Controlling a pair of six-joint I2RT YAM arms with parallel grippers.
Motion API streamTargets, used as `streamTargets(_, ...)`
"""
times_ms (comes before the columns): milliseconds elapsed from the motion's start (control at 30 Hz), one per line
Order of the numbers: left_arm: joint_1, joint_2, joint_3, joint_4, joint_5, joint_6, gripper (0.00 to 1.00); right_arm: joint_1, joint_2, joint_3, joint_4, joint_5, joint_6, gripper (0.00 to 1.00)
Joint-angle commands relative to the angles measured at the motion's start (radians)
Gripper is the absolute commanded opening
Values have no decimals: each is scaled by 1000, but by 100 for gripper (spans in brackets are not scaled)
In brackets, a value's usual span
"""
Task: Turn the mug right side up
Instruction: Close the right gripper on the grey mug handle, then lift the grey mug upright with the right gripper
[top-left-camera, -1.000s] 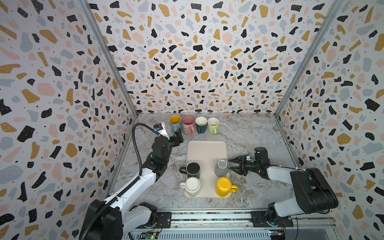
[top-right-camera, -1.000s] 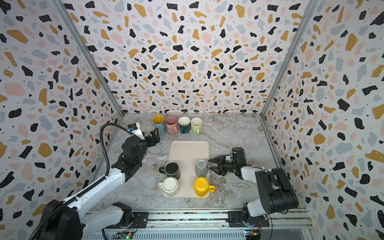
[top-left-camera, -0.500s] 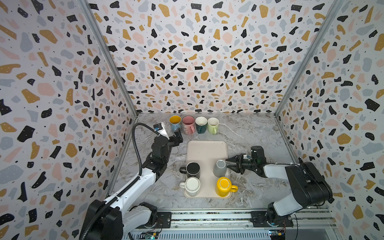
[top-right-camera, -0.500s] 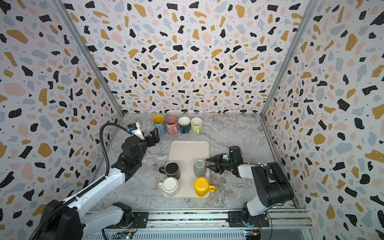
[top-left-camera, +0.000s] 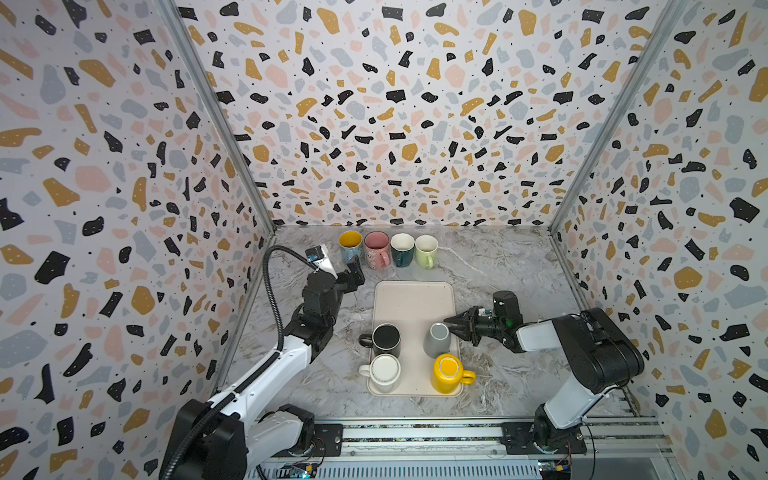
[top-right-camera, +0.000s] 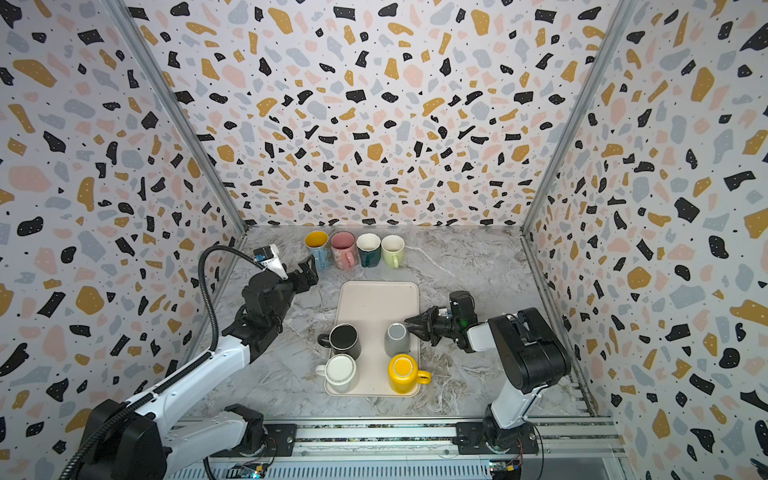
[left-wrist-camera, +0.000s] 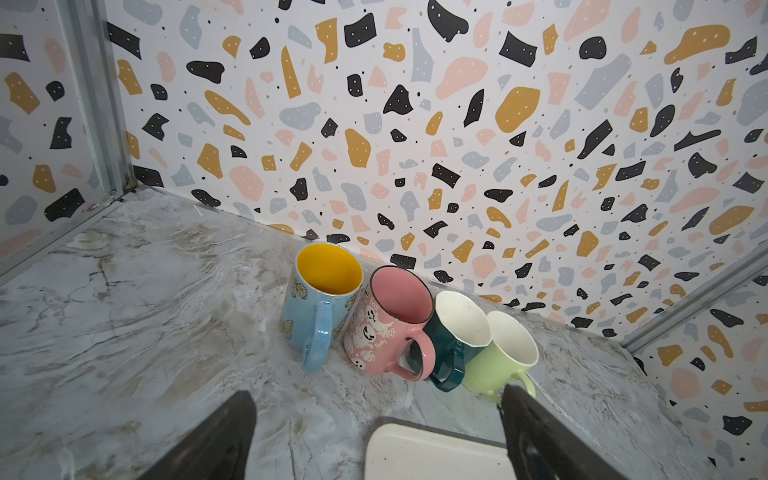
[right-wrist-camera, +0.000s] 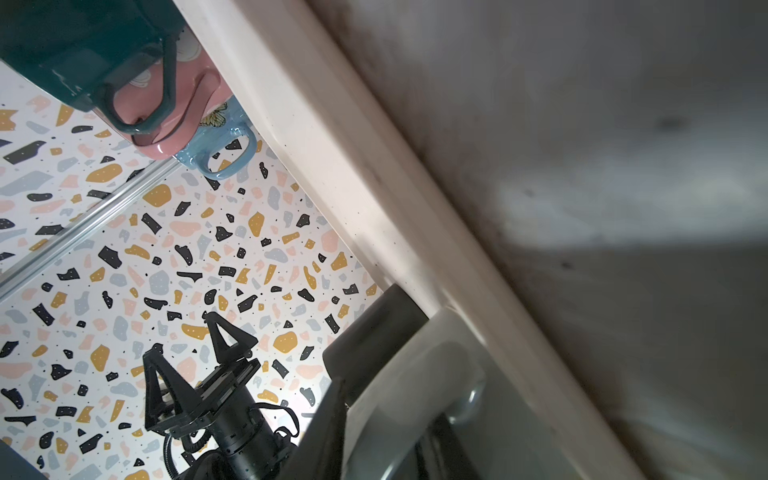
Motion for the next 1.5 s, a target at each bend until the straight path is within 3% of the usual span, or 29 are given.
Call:
streamTargets(0,8,9,29,39,-8,13,93,7,19,47,62,-7,17,23)
streamTargets(300,13,13,28,39,-6,10,93,13,89,103,188,-28,68,0)
streamTargets(467,14,10,28,39,-6,9,93,13,108,183,226,-47,55,0)
streamTargets(800,15,-1,20,43,-10,10,93,24,76,308,303,-62,-91,0)
streamTargets(1067,16,7,20,56,24,-2,93,74,-12,379,173,-25,-360,0)
streamTargets(1167,14,5,20,55,28,-1,92,97,-62,419,41,15,-523,0)
streamTargets(1333,15,0,18,50,33,1,91,161,-165,514,-329,213,-884,0)
streamTargets(1467,15,4,17,56,44,-5,91,208,-219,524,-425,353,-1015,0)
